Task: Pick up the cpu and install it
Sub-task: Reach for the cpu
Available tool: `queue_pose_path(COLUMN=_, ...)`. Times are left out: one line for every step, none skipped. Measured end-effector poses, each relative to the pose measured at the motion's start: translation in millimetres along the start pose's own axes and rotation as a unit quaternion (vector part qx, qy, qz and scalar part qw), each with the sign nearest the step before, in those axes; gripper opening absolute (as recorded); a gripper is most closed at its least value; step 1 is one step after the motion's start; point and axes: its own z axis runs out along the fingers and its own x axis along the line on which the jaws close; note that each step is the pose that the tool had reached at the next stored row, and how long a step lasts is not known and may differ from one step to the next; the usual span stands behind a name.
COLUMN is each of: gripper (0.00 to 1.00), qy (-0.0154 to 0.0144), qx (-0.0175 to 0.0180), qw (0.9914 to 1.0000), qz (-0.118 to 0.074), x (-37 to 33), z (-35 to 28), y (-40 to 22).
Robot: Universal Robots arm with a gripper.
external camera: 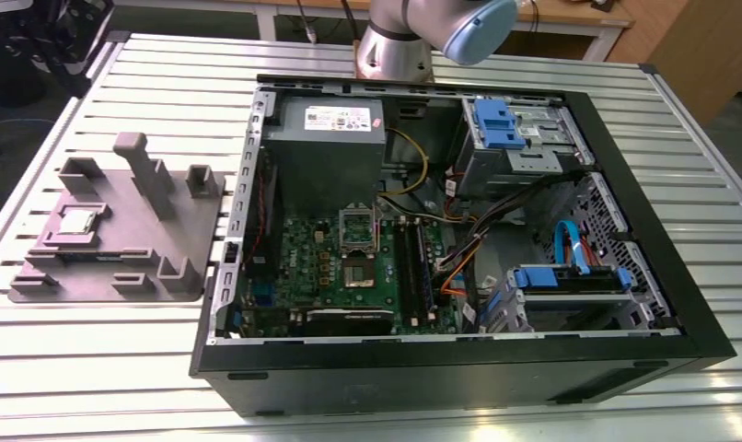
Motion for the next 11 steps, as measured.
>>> queue_pose_path(gripper=0.1, qy=0.0, qx=0.0, qw=1.0, qz=0.0, x=0.2, z=0.0, y=0.0)
queue_pose_path(gripper=0.1, qy=0.0, qx=0.0, qw=1.0, qz=0.0, x=0.4, z=0.0, y=0.0)
queue_pose_path(gripper=0.1, qy=0.0, qx=0.0, qw=1.0, qz=0.0, x=0.5, z=0.0, y=0.0)
queue_pose_path(gripper=0.1, qy=0.0, qx=0.0, qw=1.0, qz=0.0, x=0.6, z=0.0, y=0.0)
queue_pose_path(gripper=0.1, qy=0.0, qx=0.0, qw=1.0, qz=0.0, x=0.8, z=0.1, y=-0.1)
queue_pose_path(gripper=0.1, qy=0.0, qx=0.0, qw=1.0, qz=0.0, x=0.9, z=0.1, y=-0.1)
queue_pose_path(gripper=0.1, qy=0.0001, qx=0.0, qw=1.0, qz=0.0, x=1.3, z=0.0, y=-0.1)
queue_pose_path(gripper=0.1, qy=0.0001, qx=0.0, qw=1.0, qz=0.0, x=1.7, z=0.0, y=-0.1)
queue_pose_path(gripper=0.1, qy=0.0, qx=0.0, qw=1.0, qz=0.0, x=2.2, z=0.1, y=-0.1)
queue_pose_path(gripper=0.1, qy=0.0001, qx=0.0, qw=1.0, qz=0.0, x=2.9, z=0.0, y=-0.2)
queue_pose_path(gripper=0.1, qy=0.0, qx=0.0, qw=1.0, qz=0.0, x=3.5, z=0.1, y=-0.3)
